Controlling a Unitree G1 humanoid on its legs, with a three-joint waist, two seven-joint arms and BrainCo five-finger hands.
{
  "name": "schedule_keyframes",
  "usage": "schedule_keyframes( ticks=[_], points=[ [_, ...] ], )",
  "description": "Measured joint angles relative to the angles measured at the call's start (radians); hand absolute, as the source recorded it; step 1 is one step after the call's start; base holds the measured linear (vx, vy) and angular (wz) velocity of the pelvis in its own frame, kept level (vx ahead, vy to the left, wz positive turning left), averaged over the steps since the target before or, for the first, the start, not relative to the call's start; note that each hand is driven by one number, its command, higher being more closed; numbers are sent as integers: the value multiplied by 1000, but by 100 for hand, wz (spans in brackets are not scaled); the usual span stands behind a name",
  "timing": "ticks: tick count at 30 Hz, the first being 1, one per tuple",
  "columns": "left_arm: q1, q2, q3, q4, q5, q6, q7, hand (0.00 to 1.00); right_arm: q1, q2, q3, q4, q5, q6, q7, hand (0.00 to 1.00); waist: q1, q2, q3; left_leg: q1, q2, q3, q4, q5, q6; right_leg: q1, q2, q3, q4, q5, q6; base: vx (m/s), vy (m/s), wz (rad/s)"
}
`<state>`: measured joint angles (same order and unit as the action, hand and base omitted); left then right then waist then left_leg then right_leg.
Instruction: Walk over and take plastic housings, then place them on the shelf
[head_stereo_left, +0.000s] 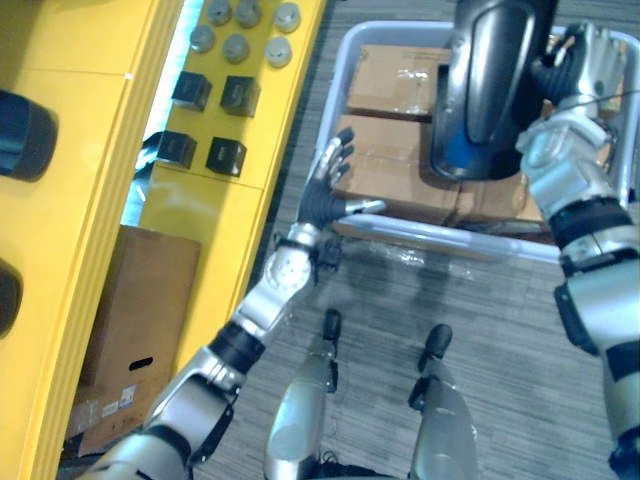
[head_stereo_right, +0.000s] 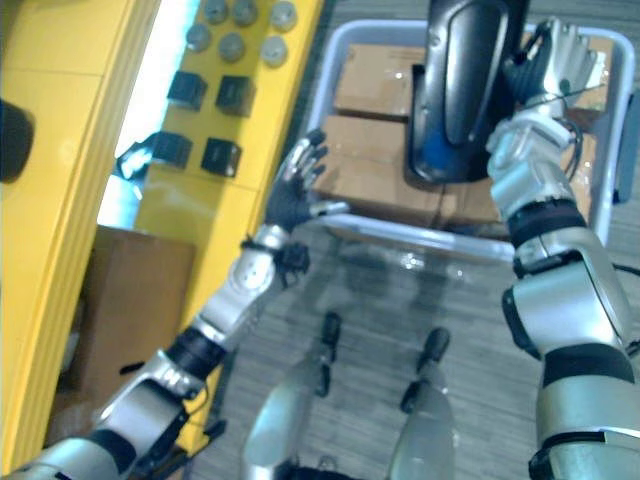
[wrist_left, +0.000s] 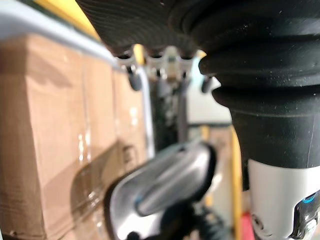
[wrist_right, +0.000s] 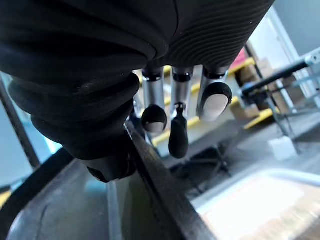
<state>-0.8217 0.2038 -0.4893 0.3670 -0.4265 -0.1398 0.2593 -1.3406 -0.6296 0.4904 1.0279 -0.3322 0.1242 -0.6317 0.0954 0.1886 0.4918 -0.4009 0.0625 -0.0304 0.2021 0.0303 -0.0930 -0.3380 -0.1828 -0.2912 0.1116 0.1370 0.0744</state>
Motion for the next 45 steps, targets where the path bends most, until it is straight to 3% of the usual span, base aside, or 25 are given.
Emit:
schedule_keyframes(
  ticks=[3,5,12,17,21,28,35,38,39,43,45],
  points=[
    [-100,-2,0,106,-12,54,9,0,-37,32,0,-15,-18,-2,-4,100,-11,-25,15,-4,5,28,0,0,0,-16,5,24,-11,16,-3,24,4,-22],
    [-143,-3,2,162,-79,89,10,0,-40,48,0,-33,-26,-10,-5,100,-26,-37,23,-4,8,35,0,0,0,-16,7,29,-16,18,-2,22,6,-5],
    [-174,-5,9,224,-166,185,11,0,-61,101,24,-62,-82,-43,-22,100,-47,-49,31,-15,21,42,15,-8,-9,-29,28,47,-17,22,-7,9,-5,-8],
    [-215,-15,18,256,-209,224,32,0,-62,114,43,-118,-115,-84,-23,100,-58,-57,36,-16,23,48,19,-9,-10,-33,30,53,-17,27,-13,0,7,-4],
    [-240,-15,56,256,-252,226,43,0,-62,145,44,-118,-134,-115,-23,100,-59,-62,39,-14,27,57,19,-9,-10,-38,33,60,-17,29,-15,1,8,-8],
    [-257,-16,85,284,-284,225,107,0,-59,191,54,-126,-137,-152,-23,100,-78,-103,41,-12,27,67,18,-9,-10,-42,33,70,-18,32,-14,3,2,-3],
    [-264,-46,148,284,-454,120,158,0,6,240,64,-192,-153,-207,-23,100,-84,-116,40,10,27,69,17,-10,-9,-18,33,72,-21,33,-14,0,0,0],
    [-264,-55,165,287,-471,116,192,0,38,260,64,-197,-151,-217,-34,100,-84,-117,39,17,27,69,17,-10,-8,-6,34,71,-31,35,-12,0,0,0],
    [-264,-57,164,287,-473,111,199,100,42,265,64,-197,-151,-217,-41,100,-84,-117,40,16,26,69,17,-10,-8,-6,34,72,-34,36,-12,0,0,0],
    [-264,-58,173,292,-531,53,210,100,73,274,61,-259,-141,-218,-50,100,-87,-121,39,19,26,72,17,-10,-8,-3,34,72,-36,41,-11,8,3,0],
    [-252,-65,196,292,-559,7,209,100,93,294,52,-277,-120,-218,-60,100,-96,-138,38,34,26,74,13,-10,-8,11,34,73,-40,42,-11,39,13,-2]
  ],
)
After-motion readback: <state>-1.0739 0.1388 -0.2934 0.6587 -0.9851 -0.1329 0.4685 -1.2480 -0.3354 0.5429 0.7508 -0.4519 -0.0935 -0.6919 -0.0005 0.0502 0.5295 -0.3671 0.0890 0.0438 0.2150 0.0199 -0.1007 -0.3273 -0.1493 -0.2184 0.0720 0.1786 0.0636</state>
